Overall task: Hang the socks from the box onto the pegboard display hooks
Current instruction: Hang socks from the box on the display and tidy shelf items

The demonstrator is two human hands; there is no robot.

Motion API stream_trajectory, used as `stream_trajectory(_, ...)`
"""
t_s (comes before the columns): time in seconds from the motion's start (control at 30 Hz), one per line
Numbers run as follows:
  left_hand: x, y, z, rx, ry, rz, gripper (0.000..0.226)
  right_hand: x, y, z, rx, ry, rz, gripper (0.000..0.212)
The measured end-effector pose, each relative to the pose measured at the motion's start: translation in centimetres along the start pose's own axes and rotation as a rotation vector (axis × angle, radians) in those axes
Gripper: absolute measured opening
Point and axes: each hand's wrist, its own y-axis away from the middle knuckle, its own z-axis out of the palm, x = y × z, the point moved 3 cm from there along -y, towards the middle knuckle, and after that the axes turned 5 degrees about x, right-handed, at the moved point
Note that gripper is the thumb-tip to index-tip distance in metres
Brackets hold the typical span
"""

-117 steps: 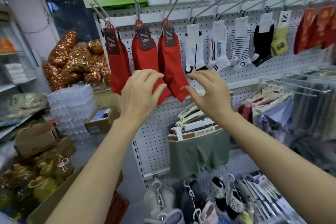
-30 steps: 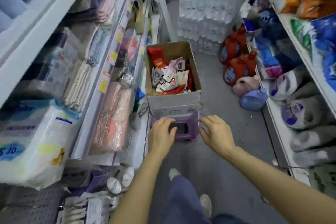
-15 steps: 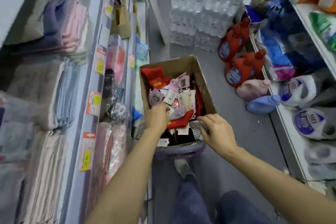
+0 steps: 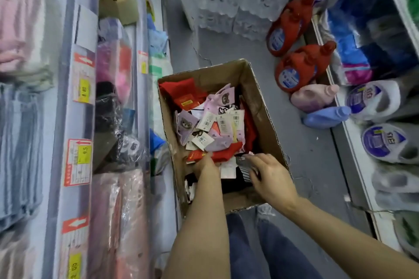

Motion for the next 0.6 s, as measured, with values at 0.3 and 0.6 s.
stream_trajectory(0.3,3.6,12.0,-3.0,0.040,-0.038,0.262,0.008,2.8,-6.9,6.3,-0.087,-0.455,0.853,0.042)
stream_trajectory(0.6,2.8,10.7,-4.9,-0.120,-0.041,0.200,0.050,4.0,-12.7,9.1,-0.050,-0.393,1.009,0.036)
